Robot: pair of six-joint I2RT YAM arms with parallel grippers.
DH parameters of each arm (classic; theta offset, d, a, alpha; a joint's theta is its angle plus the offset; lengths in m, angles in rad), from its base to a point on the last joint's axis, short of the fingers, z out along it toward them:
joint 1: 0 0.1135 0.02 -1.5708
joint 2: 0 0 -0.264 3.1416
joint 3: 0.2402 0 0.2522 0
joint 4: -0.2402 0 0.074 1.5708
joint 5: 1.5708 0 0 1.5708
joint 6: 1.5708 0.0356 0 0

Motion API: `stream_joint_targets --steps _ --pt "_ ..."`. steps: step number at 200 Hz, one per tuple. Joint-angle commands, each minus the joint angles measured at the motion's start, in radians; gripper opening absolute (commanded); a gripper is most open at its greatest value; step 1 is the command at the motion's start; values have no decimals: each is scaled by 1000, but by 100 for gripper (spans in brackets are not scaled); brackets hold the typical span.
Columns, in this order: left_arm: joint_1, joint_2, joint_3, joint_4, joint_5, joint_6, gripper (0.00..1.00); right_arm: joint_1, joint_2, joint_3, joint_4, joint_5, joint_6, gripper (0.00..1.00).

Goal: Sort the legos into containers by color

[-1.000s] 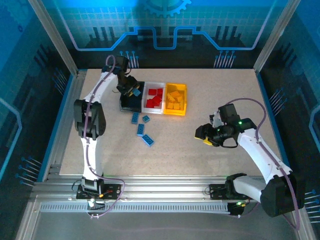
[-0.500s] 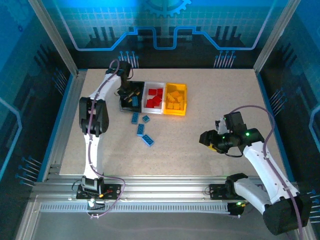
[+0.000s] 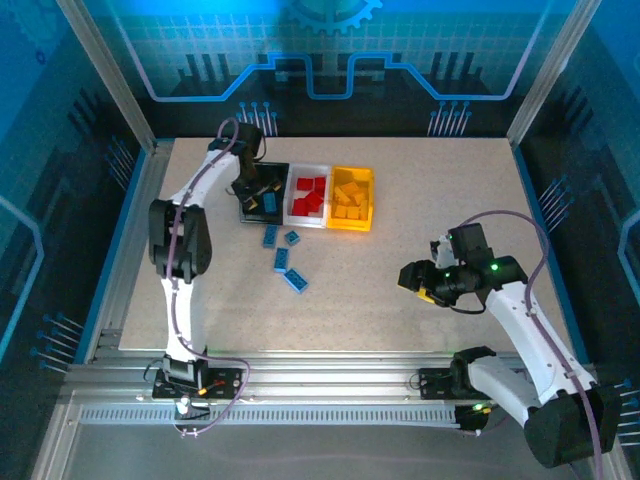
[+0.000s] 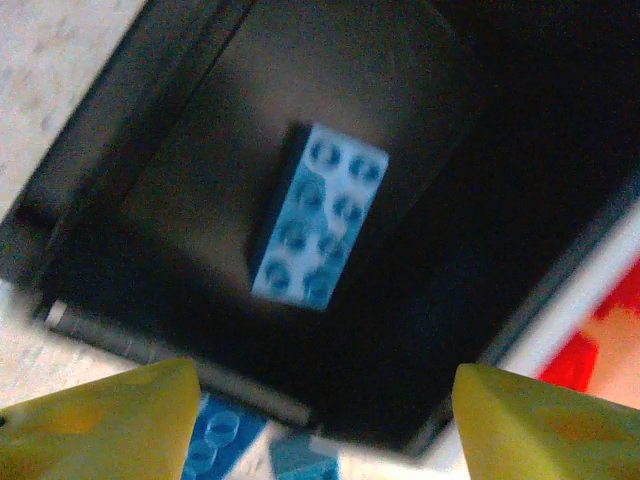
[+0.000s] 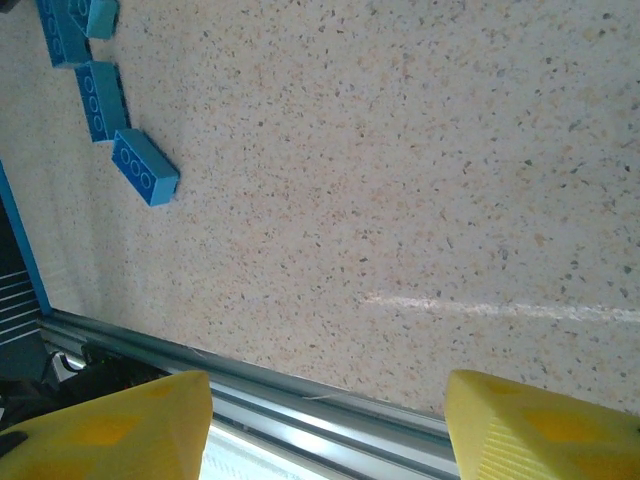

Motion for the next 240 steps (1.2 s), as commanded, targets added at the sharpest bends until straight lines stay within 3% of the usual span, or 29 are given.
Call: stream_joint_targets --steps 1,38,79,122,182,240 --pt "-49 -169 -127 13 -46 11 72 -12 9 -18 18 -32 -24 66" --pt "-114 -365 -382 77 -61 -100 84 8 32 -14 19 -35 -42 67" --pt "-209 -466 -503 41 -67 -227 99 32 32 -16 29 -38 -60 68" --pt "-310 -527 -586 40 -59 -411 99 31 2 -66 56 -46 -70 69" --pt "-472 -393 -450 -59 -82 -512 99 31 1 -68 53 -52 -113 70" --pt "-543 -348 -466 -7 -53 -622 99 58 25 -44 29 -32 -176 71"
